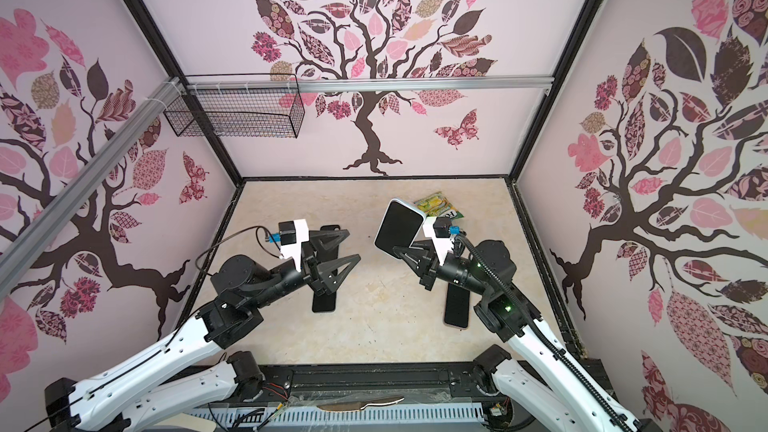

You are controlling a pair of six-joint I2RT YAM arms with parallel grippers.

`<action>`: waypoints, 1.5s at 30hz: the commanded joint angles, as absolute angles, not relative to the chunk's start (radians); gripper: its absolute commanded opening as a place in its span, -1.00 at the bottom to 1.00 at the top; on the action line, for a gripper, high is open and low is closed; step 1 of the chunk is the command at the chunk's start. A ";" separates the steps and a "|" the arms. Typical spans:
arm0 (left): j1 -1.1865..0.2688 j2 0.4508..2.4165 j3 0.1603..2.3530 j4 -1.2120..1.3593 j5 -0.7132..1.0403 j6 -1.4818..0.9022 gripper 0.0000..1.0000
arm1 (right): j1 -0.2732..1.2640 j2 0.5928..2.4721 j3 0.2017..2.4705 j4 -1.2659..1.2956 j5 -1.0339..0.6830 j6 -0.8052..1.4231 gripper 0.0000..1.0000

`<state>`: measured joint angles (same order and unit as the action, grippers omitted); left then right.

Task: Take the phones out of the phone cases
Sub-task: 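Open the left gripper and draw it back while the right holds the phone, then move the open left gripper onto the phone's top edge near the right gripper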

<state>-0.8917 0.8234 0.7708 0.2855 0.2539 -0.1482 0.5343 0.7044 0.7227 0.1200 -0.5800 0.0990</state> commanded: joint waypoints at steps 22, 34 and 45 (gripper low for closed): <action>-0.894 0.905 1.003 0.074 0.411 0.521 0.25 | 0.537 0.735 0.744 0.059 -0.676 -0.233 -1.00; -0.894 0.968 1.077 0.030 0.444 0.552 0.26 | 0.538 0.741 0.747 0.049 -0.675 -0.213 -1.00; -0.894 1.003 1.103 0.013 0.446 0.555 0.23 | 0.537 0.750 0.760 0.050 -0.700 -0.207 -1.00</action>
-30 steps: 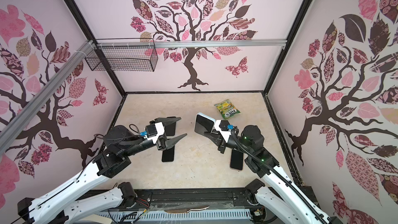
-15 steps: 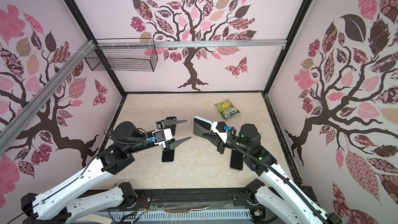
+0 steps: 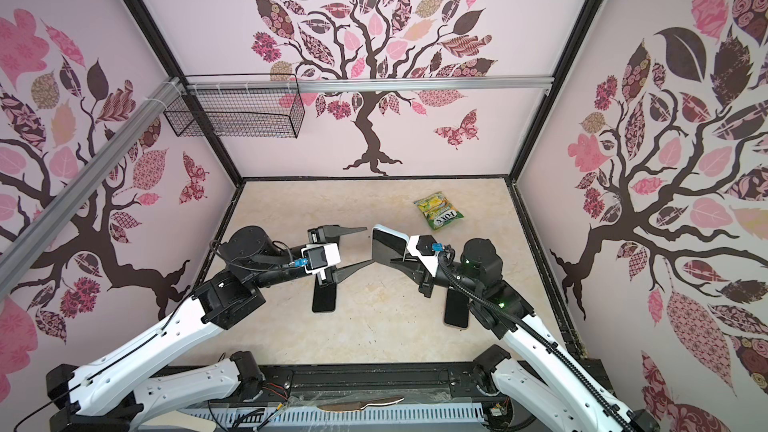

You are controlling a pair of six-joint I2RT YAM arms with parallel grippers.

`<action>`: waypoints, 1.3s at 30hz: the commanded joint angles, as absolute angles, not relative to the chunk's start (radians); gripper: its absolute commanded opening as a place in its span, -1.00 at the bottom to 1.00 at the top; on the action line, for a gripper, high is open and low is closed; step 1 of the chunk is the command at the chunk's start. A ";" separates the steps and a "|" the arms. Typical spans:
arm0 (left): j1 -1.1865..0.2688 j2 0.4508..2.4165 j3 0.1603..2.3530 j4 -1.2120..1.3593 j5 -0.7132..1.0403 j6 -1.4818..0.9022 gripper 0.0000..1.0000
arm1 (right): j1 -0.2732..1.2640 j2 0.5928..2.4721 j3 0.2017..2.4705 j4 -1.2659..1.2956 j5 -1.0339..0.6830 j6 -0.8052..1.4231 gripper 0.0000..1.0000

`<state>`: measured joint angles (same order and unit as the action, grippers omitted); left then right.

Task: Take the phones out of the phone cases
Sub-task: 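Move the open left gripper onto the phone's top edge near the right gripper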

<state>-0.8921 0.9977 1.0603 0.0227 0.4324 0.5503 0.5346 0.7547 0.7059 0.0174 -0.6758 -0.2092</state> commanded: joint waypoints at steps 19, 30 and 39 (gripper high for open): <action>-0.894 1.044 1.107 0.001 0.434 0.544 0.11 | 0.537 0.747 0.750 0.067 -0.736 -0.177 -1.00; -0.894 1.074 1.121 -0.015 0.394 0.535 0.12 | 0.538 0.755 0.756 0.039 -0.759 -0.213 -1.00; -0.894 1.085 1.129 -0.005 0.385 0.517 0.12 | 0.554 0.772 0.776 -0.015 -0.759 -0.274 -1.00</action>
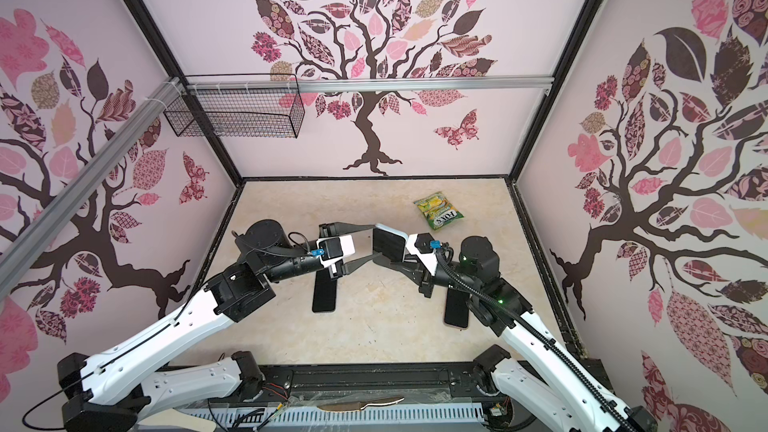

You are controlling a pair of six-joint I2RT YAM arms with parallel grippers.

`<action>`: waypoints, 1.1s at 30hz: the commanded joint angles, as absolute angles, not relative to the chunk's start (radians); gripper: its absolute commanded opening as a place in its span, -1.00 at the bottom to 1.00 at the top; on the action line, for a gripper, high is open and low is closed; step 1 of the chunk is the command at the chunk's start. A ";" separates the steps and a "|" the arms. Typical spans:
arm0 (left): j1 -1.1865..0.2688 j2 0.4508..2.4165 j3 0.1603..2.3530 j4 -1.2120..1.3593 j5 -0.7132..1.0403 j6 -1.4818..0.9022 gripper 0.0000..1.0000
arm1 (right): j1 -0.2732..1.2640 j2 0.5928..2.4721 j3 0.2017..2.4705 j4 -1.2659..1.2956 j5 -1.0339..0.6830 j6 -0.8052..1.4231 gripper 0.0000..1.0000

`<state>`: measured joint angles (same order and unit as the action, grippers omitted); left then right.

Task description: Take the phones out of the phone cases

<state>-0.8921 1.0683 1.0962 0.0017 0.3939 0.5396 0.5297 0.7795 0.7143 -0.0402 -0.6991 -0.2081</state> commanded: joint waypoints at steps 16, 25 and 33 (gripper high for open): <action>-0.894 1.010 1.052 0.073 0.311 0.542 0.13 | 0.580 0.747 0.750 0.035 -0.571 -0.171 -1.00; -0.895 1.004 1.032 0.046 0.374 0.555 0.11 | 0.580 0.744 0.753 0.072 -0.557 -0.132 -1.00; -0.894 1.018 1.041 0.044 0.373 0.549 0.10 | 0.580 0.748 0.756 0.075 -0.596 -0.146 -1.00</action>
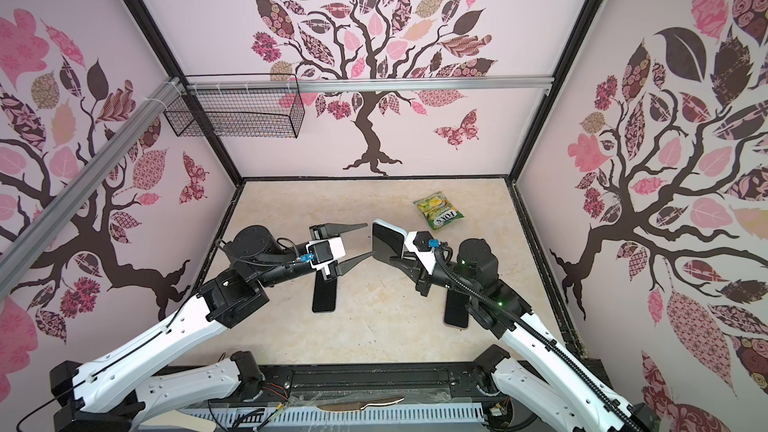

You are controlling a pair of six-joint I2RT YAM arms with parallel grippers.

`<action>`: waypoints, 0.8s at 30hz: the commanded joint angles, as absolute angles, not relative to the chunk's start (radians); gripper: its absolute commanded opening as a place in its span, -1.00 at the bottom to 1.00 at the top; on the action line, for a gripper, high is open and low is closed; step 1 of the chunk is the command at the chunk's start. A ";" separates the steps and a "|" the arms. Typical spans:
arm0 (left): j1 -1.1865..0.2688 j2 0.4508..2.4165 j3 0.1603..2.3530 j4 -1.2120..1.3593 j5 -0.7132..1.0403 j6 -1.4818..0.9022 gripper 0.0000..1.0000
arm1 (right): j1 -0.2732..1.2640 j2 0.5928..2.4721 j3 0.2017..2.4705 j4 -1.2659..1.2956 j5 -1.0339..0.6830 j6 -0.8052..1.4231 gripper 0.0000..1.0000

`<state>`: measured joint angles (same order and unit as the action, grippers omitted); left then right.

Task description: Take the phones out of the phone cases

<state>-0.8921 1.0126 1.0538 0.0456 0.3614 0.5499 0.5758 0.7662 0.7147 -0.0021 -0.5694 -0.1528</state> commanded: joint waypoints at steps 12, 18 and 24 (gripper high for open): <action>-0.895 1.044 1.048 0.042 0.369 0.541 0.11 | 0.581 0.739 0.752 0.069 -0.611 -0.159 -1.00; -0.894 1.047 1.049 0.042 0.354 0.538 0.11 | 0.581 0.732 0.747 0.070 -0.621 -0.162 -1.00; -0.894 1.046 1.049 0.043 0.341 0.534 0.12 | 0.580 0.735 0.746 0.071 -0.632 -0.166 -1.00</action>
